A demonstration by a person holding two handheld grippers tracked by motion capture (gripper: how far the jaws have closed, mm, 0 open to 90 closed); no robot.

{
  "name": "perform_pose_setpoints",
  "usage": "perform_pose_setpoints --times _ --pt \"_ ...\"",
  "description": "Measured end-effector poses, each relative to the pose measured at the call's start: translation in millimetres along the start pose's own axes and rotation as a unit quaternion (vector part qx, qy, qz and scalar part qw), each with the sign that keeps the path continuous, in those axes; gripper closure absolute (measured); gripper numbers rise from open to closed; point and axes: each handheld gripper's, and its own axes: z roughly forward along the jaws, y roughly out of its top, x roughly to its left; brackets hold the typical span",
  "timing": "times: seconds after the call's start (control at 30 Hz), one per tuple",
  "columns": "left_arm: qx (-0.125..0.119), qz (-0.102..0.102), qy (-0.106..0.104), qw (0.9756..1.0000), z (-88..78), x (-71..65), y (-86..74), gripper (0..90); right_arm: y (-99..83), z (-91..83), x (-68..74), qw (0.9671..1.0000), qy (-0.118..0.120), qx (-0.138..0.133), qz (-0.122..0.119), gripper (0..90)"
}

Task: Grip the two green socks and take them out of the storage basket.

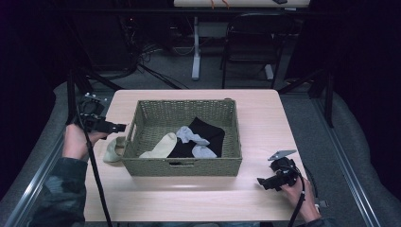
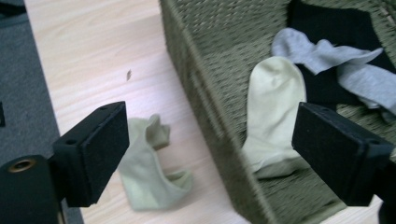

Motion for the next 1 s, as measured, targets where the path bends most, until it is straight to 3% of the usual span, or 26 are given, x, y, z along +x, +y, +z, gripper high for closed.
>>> perform_pose_setpoints --times 0.33,1.0 --pt "0.016 0.04 -0.017 0.9989 29.0 -35.3 24.2 9.1 0.4 0.2 0.2 1.0 0.0 -0.002 0.0 1.6" --pt "0.064 0.066 -0.044 0.9949 99.5 -69.8 45.8 9.3 -0.7 -1.3 0.2 1.0 -0.002 -0.005 -0.002 1.7"
